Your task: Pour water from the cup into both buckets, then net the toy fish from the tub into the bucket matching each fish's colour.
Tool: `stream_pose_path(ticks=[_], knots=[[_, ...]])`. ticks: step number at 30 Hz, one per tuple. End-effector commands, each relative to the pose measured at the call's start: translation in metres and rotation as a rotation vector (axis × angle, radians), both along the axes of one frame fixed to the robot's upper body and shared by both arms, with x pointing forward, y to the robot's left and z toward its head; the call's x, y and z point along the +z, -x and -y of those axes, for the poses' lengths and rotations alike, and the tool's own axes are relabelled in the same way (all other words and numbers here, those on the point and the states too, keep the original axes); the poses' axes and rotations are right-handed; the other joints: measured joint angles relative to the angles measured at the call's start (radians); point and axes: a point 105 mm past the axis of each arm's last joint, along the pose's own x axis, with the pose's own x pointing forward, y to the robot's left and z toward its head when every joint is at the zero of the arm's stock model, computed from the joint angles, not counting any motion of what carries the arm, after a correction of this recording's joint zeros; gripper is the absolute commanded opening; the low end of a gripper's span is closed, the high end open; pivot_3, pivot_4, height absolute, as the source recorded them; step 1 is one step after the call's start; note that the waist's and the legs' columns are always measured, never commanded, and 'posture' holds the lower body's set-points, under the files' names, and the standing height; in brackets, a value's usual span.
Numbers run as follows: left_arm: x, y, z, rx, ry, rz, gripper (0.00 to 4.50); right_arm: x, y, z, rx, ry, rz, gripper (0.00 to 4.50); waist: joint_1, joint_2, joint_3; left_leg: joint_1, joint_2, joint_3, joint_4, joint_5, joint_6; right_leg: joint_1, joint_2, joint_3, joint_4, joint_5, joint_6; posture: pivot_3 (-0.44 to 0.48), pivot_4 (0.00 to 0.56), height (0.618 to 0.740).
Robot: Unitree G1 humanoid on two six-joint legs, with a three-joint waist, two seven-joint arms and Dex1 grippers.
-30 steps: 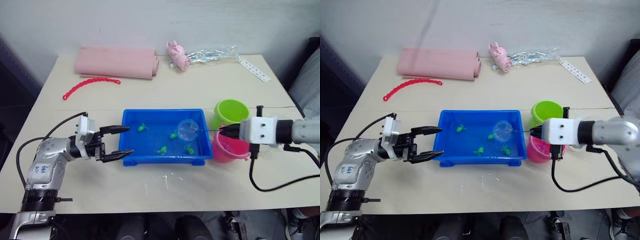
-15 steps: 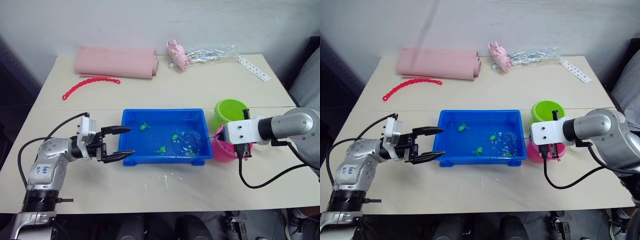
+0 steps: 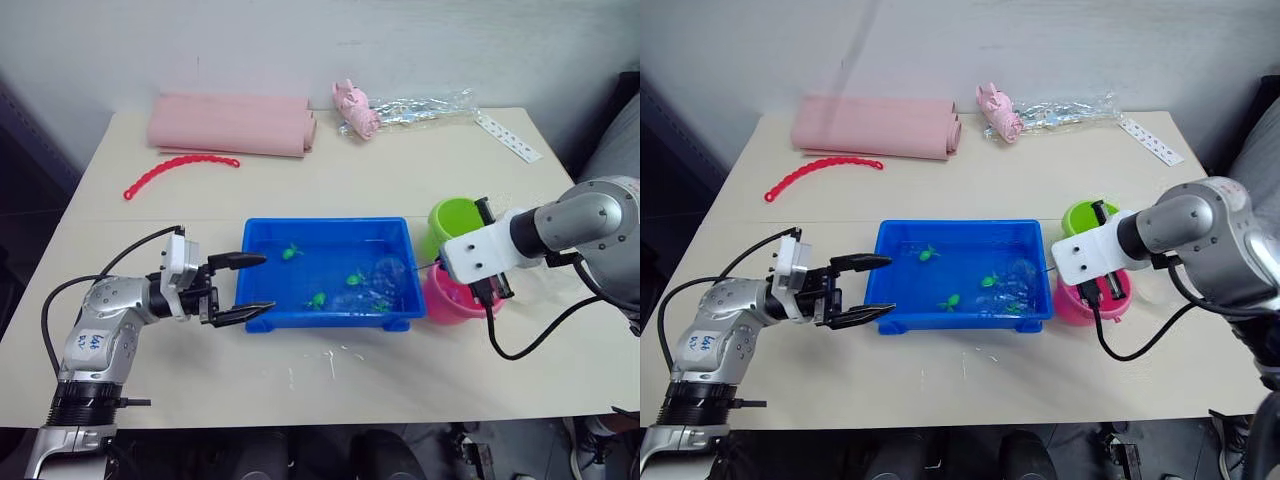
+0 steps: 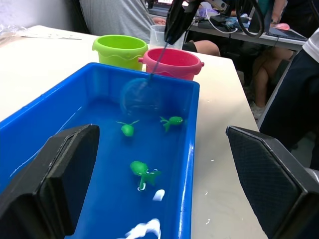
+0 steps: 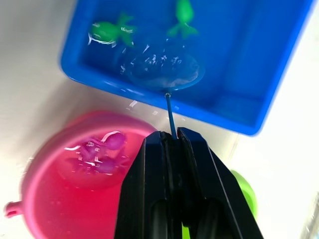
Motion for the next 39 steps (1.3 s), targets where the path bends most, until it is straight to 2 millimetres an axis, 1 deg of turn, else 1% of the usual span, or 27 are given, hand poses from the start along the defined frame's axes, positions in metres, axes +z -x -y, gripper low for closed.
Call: stream_pose_path(ticks=[1,4,7,10,15,18,20,23,30,34,39], knots=[[0.006,0.005,0.004,-0.009,0.014,0.033,4.46,0.008,0.002,-0.004,0.03,0.067,-0.016,0.0,0.0,0.0,0.0,0.0,0.0,0.0,0.0,0.0,0.0,0.0,0.0,0.0,0.0,0.0,0.0,0.0,0.15,0.74],[0.006,0.006,0.004,-0.006,0.018,0.032,4.46,0.005,0.007,0.0,0.02,0.12,-0.061,0.0,0.001,0.0,0.0,0.0,0.0,0.0,0.0,0.0,0.0,0.0,0.0,0.0,0.0,0.0,0.0,0.0,0.15,0.74],[0.005,0.007,0.005,-0.005,0.022,0.029,4.46,0.002,0.014,-0.007,0.029,0.118,-0.118,0.0,0.001,0.0,0.0,0.0,0.0,0.0,0.0,0.0,0.0,0.0,0.0,0.0,0.0,0.0,0.0,0.0,0.15,0.74],[0.005,0.007,0.005,-0.002,0.026,0.03,4.46,0.001,0.017,-0.016,0.02,0.04,-0.157,0.0,0.0,0.0,0.0,0.0,0.0,0.0,0.0,0.0,0.0,0.0,0.0,0.0,0.0,0.0,0.0,0.0,0.15,0.74],[0.004,0.007,0.005,0.004,0.029,0.03,4.46,-0.002,0.013,-0.016,-0.063,-0.084,-0.21,0.0,0.002,0.0,0.0,0.0,0.0,0.0,0.0,0.0,0.0,0.0,0.0,0.0,0.0,0.0,0.0,0.0,0.15,0.74],[0.004,0.007,0.005,0.007,0.032,0.028,4.46,-0.003,0.012,-0.018,-0.113,-0.187,-0.256,0.0,0.001,0.0,0.0,0.0,0.0,0.0,0.0,0.0,0.0,0.0,0.0,0.0,0.0,0.0,0.0,0.0,0.15,0.74],[0.004,0.006,0.005,0.009,0.034,0.027,4.46,-0.008,0.012,-0.016,-0.147,-0.237,-0.288,0.0,0.001,0.0,0.0,0.0,0.0,0.0,0.0,0.0,0.0,0.0,0.0,0.0,0.0,0.0,0.0,0.0,0.15,0.74],[0.004,0.006,0.005,0.01,0.031,0.027,4.46,-0.015,0.01,-0.009,-0.166,-0.241,-0.293,0.0,0.002,0.0,0.0,0.0,0.0,0.0,0.0,0.0,0.0,0.0,0.0,0.0,0.0,0.0,0.0,0.0,0.15,0.74],[0.005,0.004,0.004,0.014,0.029,0.028,4.46,-0.026,0.004,-0.006,-0.254,-0.434,-0.375,0.0,0.001,0.0,0.0,0.0,0.0,0.0,0.0,0.0,0.0,0.0,0.0,0.0,0.0,0.0,0.0,0.0,0.15,0.74],[0.006,0.004,0.003,0.015,0.028,0.027,4.46,-0.023,-0.001,-0.011,-0.256,-0.593,-0.395,0.0,0.001,0.0,0.0,0.0,0.0,0.0,0.0,0.0,0.0,0.0,0.0,0.0,0.0,0.0,0.0,0.0,0.15,0.74],[0.006,0.003,0.002,0.016,0.026,0.027,4.46,-0.029,-0.002,-0.009,-0.234,-0.67,-0.414,0.0,0.002,0.0,0.0,0.0,0.0,0.0,0.0,0.0,0.0,0.0,0.0,0.0,0.0,0.0,0.0,0.0,0.15,0.74]])
